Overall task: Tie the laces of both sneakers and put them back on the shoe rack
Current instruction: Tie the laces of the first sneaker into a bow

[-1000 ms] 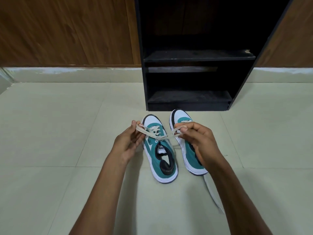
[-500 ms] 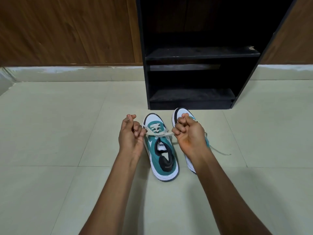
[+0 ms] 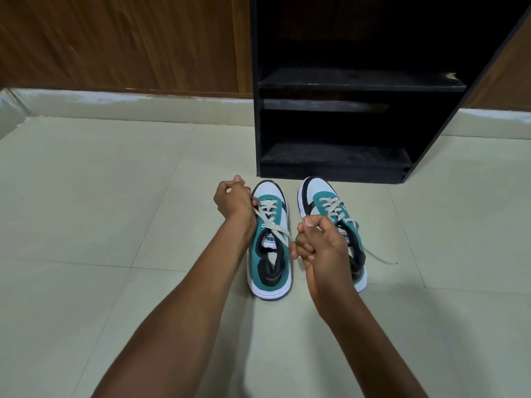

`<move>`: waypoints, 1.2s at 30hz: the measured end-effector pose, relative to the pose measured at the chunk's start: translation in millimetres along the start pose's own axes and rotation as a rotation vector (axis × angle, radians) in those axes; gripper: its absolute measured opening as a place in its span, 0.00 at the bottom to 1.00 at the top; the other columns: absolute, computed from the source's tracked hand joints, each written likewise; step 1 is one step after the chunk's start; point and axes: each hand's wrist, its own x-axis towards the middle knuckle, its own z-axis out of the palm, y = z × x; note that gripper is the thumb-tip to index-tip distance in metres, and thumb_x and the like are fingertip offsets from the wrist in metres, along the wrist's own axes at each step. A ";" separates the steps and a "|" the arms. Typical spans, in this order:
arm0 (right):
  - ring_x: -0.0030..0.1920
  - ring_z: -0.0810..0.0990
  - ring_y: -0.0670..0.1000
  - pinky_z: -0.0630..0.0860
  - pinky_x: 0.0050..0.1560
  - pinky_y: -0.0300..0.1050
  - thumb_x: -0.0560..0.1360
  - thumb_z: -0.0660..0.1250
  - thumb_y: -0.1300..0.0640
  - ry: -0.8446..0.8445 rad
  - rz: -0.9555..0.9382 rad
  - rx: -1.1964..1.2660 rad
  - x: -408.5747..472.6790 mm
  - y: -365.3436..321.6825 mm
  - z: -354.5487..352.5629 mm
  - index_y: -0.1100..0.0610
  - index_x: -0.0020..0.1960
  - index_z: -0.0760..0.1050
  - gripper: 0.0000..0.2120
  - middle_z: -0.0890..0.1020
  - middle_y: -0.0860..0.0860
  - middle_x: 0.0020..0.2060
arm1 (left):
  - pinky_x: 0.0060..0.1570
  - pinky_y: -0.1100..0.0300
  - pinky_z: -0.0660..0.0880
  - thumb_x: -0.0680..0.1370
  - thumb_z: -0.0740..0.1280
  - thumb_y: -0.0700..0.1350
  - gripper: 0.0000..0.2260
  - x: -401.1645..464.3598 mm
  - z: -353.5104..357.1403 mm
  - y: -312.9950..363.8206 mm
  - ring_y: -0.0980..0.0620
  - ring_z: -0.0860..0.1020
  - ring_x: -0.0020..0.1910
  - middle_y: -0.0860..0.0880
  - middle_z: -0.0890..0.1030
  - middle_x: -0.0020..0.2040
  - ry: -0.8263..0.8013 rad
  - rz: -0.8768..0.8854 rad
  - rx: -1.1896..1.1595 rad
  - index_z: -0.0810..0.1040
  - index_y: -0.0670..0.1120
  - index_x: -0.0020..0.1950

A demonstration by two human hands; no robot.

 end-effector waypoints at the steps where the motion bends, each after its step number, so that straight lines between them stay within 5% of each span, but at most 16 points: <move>1: 0.23 0.64 0.41 0.68 0.36 0.46 0.84 0.58 0.63 -0.006 -0.026 -0.029 -3.8 2.0 -0.1 0.60 0.43 0.71 0.12 0.70 0.44 0.24 | 0.21 0.64 0.64 0.80 0.65 0.41 0.10 2.5 2.2 -2.4 0.54 0.66 0.18 0.45 0.77 0.35 0.016 0.023 0.055 0.72 0.44 0.40; 6: 0.29 0.70 0.41 0.73 0.38 0.38 0.84 0.59 0.61 -0.034 -0.136 -0.190 -16.3 6.9 2.6 0.56 0.42 0.72 0.12 0.75 0.42 0.29 | 0.28 0.60 0.72 0.81 0.66 0.46 0.12 9.1 9.2 -5.9 0.49 0.74 0.29 0.48 0.80 0.38 0.039 0.251 0.332 0.72 0.44 0.39; 13: 0.32 0.70 0.45 0.73 0.38 0.38 0.84 0.60 0.60 0.012 -0.173 -0.177 -23.2 9.5 5.3 0.53 0.40 0.73 0.14 0.75 0.43 0.30 | 0.25 0.67 0.63 0.83 0.63 0.42 0.13 4.5 14.7 -11.6 0.46 0.67 0.32 0.47 0.70 0.32 0.025 0.506 0.522 0.69 0.39 0.40; 17: 0.34 0.71 0.46 0.73 0.38 0.38 0.84 0.60 0.60 0.036 -0.163 -0.167 -24.9 9.0 4.7 0.54 0.41 0.73 0.13 0.76 0.45 0.31 | 0.35 0.54 0.66 0.83 0.63 0.42 0.13 4.6 17.2 -14.7 0.43 0.69 0.35 0.49 0.69 0.30 0.014 0.547 0.578 0.69 0.38 0.40; 25: 0.32 0.70 0.43 0.72 0.39 0.39 0.84 0.60 0.60 0.023 -0.156 -0.131 -24.8 9.0 1.9 0.54 0.42 0.73 0.12 0.76 0.43 0.30 | 0.34 0.57 0.63 0.83 0.61 0.42 0.12 -4.2 18.0 -11.3 0.48 0.67 0.33 0.48 0.70 0.32 0.003 0.552 0.620 0.69 0.39 0.41; 29: 0.31 0.69 0.44 0.72 0.41 0.43 0.84 0.58 0.61 -0.061 -0.147 -0.107 -21.9 9.5 -8.7 0.56 0.42 0.71 0.13 0.74 0.46 0.30 | 0.41 0.58 0.64 0.85 0.59 0.47 0.11 -11.8 16.1 -5.1 0.54 0.69 0.38 0.44 0.76 0.44 -0.052 0.563 0.712 0.72 0.39 0.49; 33: 0.42 0.80 0.50 0.77 0.47 0.43 0.75 0.63 0.58 -0.072 -0.569 -0.606 -11.6 -2.8 -36.0 0.61 0.39 0.74 0.08 0.81 0.51 0.38 | 0.42 0.57 0.67 0.83 0.62 0.51 0.13 -15.1 10.0 -3.6 0.47 0.76 0.42 0.44 0.83 0.46 -0.169 0.680 0.980 0.78 0.43 0.49; 36: 0.42 0.79 0.53 0.75 0.45 0.37 0.72 0.68 0.59 0.135 -0.817 -0.876 3.6 -12.2 -57.1 0.63 0.38 0.72 0.09 0.79 0.54 0.39 | 0.45 0.53 0.72 0.79 0.66 0.52 0.09 -32.3 12.1 -8.7 0.43 0.77 0.49 0.47 0.84 0.45 -0.301 0.895 1.179 0.80 0.47 0.44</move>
